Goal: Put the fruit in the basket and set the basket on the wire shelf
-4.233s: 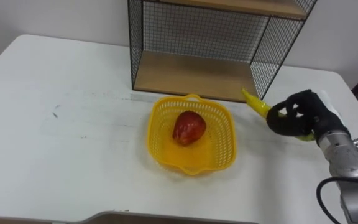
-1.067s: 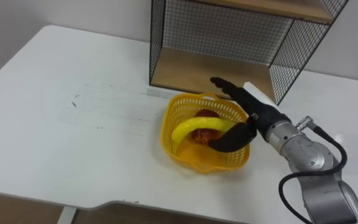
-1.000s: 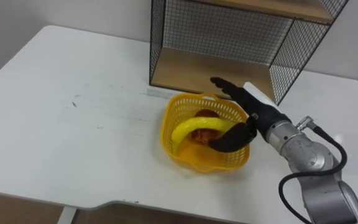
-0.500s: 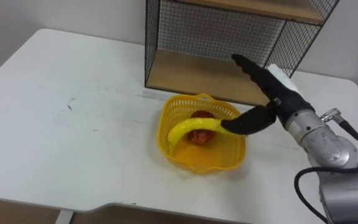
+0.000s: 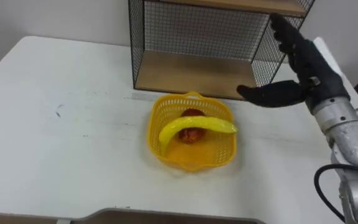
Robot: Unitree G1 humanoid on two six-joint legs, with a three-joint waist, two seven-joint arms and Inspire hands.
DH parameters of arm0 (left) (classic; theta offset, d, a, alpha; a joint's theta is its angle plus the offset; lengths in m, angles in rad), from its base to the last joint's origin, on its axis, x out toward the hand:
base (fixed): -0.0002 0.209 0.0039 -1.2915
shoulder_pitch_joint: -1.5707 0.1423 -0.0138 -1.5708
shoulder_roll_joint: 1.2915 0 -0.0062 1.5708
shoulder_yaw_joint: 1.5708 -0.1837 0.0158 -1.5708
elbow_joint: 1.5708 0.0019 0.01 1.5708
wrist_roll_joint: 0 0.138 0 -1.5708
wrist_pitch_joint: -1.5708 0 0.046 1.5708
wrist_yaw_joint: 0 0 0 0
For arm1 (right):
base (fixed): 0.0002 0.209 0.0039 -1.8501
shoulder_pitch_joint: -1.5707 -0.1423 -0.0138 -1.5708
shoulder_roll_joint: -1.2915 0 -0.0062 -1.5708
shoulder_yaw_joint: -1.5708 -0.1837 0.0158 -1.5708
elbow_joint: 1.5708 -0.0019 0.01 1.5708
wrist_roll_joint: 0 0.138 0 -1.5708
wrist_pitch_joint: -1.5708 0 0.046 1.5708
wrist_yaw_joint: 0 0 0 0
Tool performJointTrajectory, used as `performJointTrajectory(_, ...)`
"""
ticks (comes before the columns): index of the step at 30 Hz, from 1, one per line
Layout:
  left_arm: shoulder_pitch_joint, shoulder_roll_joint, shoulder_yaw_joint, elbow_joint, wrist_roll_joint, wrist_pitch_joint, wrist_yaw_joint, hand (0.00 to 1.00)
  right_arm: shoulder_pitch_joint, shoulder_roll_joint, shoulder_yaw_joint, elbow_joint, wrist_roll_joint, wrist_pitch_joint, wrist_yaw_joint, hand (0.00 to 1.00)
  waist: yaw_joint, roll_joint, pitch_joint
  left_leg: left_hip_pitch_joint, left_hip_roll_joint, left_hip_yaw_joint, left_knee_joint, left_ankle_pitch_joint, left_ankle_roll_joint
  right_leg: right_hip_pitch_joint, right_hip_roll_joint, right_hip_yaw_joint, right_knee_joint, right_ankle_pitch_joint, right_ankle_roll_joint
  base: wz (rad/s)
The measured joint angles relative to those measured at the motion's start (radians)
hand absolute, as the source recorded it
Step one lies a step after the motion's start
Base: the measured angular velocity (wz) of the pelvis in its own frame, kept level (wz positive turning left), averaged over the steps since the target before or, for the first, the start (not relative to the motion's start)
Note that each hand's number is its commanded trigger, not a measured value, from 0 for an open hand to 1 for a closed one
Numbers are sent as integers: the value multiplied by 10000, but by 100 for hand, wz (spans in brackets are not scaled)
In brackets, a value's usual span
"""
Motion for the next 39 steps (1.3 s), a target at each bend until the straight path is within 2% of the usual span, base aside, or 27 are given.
performJointTrajectory(4, 176, 13, 811, 14, -1277, -99, 590, 0, 301, 1, -571, 105, 432, -55, -917, 0, -199, 88, 15, 39, -13, -13, 29, -1, 1, 46, -12, -9, -4, 2, 0, 1)
performJointTrajectory(9, 245, 76, 1867, -129, -2701, -219, 1508, 0, 702, -12, -1134, 497, 975, -129, -2198, 0, -189, 371, -10, 22, -10, -28, 23, -2, 2, 51, -7, 6, -7, 6, 3, 0)
performJointTrajectory(10, 259, 72, 2127, -377, -2965, -185, 1763, 0, 799, -14, -1278, 629, 1156, -131, -2472, 0, -251, 457, -7, 14, -11, -36, 24, -1, 1, 35, -10, 6, -6, 6, 2, 0)
performJointTrajectory(12, 323, 55, 2882, -1109, -3028, -170, 2180, 0, 1131, -17, -1573, 721, 1179, -131, -2928, 0, -132, 538, -16, 12, -5, -24, 20, 1, -1, 26, -7, -2, -5, 6, 1, 0)
performJointTrajectory(14, 377, 102, 3669, -2068, -3195, -187, 2988, 0, 1451, -28, -1756, 733, 1198, -129, -3398, 0, -99, 641, -34, 11, -1, -22, 15, 2, -4, 27, -8, -20, 1, 6, 1, 0)
performJointTrajectory(16, 402, 152, 3875, -2936, -3505, -192, 3676, 0, 1590, -27, -1755, 733, 1196, -128, -3774, 0, -144, 731, -29, -8, -15, -43, 15, 6, 2, 7, -20, -16, -3, 6, 1, 0)
performJointTrajectory(18, 405, 164, 4008, -3901, -3763, -210, 4278, 0, 1761, -28, -1800, 734, 1174, -128, -3995, 0, -136, 836, -58, -9, -31, -75, 10, 9, 8, 2, -29, -6, -7, 5, 2, 0)
performJointTrajectory(22, 352, 276, 4390, -5733, -3794, -517, 5607, 0, 2121, -27, -1873, 822, 1171, -179, -4648, 0, -53, 902, -97, 23, -24, -48, -30, 19, 15, -16, -19, 25, -3, 5, 2, -2)
performJointTrajectory(24, 267, 275, 4403, -6717, -3603, -547, 6136, 0, 2370, -25, -2009, 823, 1122, -185, -4830, 0, 56, 888, -104, 28, -24, -51, 6, 19, 15, -20, -16, 24, -2, 5, 2, 0)
performJointTrajectory(26, 296, 273, 4419, -8282, -3608, -589, 6838, 0, 2621, -23, -2118, 822, 1125, -186, -5026, 0, 189, 845, -95, 21, -25, -52, -22, 18, 15, -64, -17, 23, 5, 5, 2, 0)
performJointTrajectory(27, 317, 272, 4418, -8666, -3607, -589, 7018, 0, 2626, -13, -2118, 823, 1125, -185, -5038, 0, 194, 839, -90, 19, -25, -56, -39, 18, 15, -60, -18, 19, 5, 5, 2, 0)
performJointTrajectory(29, 284, 273, 4418, -10182, -3545, -601, 7542, 0, 2610, -1, -2115, 822, 1031, -185, -5072, 0, 204, 805, -80, 4, -28, -71, -76, 18, 15, -59, -19, 10, 6, 5, 2, 0)
performJointTrajectory(30, 263, 273, 4417, -10489, -3348, -604, 7616, 0, 2610, -1, -2116, 823, 890, -185, -5075, 0, 218, 798, -76, 0, -28, -74, -73, 18, 15, -61, -20, 8, 5, 5, 2, 0)
performJointTrajectory(32, 89, 274, 4426, -11558, -2293, -619, 7931, 0, 2610, 7, -2147, 823, 735, -186, -5112, 0, 248, 766, -48, 16, -30, -92, -76, 18, 15, -37, -18, -1, -8, 5, 2, 0)
performJointTrajectory(35, -48, 274, 4276, -12990, -1809, -789, 8178, 0, 2589, 9, -2137, 818, 761, -320, -5088, 0, 306, 721, -2, -11, -36, -93, -68, 18, 15, -55, -22, -24, -16, 5, 3, 0)
performJointTrajectory(39, -189, 291, 4102, -13690, -1644, -1105, 8193, 0, 2581, -2, -2131, 818, 953, -522, -4972, 0, 146, 756, 20, -36, -57, -168, -54, 18, 16, -47, -35, -90, -39, 3, 5, 6)
